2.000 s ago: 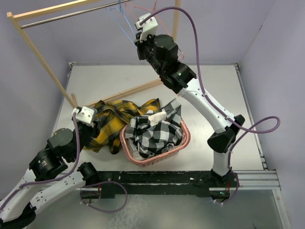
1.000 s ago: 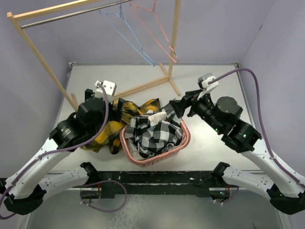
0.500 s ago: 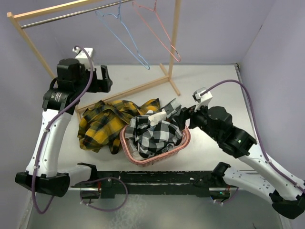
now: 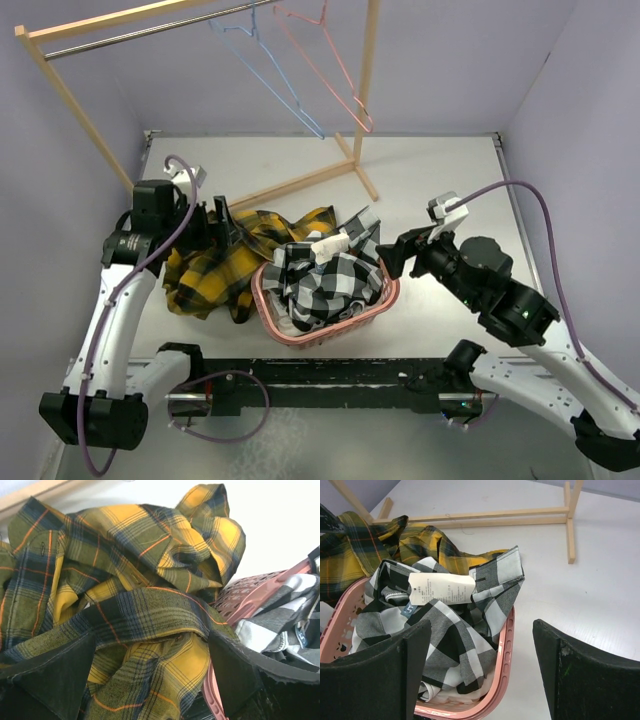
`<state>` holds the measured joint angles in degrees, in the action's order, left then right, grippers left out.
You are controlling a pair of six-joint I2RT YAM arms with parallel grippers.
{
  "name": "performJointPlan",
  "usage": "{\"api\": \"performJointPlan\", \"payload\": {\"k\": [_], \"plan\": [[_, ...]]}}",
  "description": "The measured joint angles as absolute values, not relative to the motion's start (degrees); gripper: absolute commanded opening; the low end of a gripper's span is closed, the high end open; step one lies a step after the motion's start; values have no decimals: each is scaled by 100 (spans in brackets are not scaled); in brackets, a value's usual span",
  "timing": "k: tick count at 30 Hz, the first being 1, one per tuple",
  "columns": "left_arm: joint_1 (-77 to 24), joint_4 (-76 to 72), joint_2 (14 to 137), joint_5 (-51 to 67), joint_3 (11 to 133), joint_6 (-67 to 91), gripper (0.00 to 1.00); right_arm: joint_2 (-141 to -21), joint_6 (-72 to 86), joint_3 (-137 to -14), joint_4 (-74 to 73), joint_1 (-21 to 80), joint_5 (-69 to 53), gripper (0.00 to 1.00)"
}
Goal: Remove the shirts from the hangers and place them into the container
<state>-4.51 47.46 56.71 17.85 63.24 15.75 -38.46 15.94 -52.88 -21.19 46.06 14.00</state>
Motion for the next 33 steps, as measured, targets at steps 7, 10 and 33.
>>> {"api": "performJointPlan", "payload": {"k": [7, 10, 33], "plan": [[-451, 4744, 6171, 1507, 6075, 1710, 96, -3688, 1619, -5153, -2141, 4606, 1402, 84], [-451, 4731, 6567, 1208, 6075, 1802, 97, -3586, 1632, -5057, -2154, 4606, 1400, 84], [-1804, 4032, 7756, -298, 5068, 3159, 100, -2891, 1741, -4847, -2296, 4606, 1387, 85]]}}
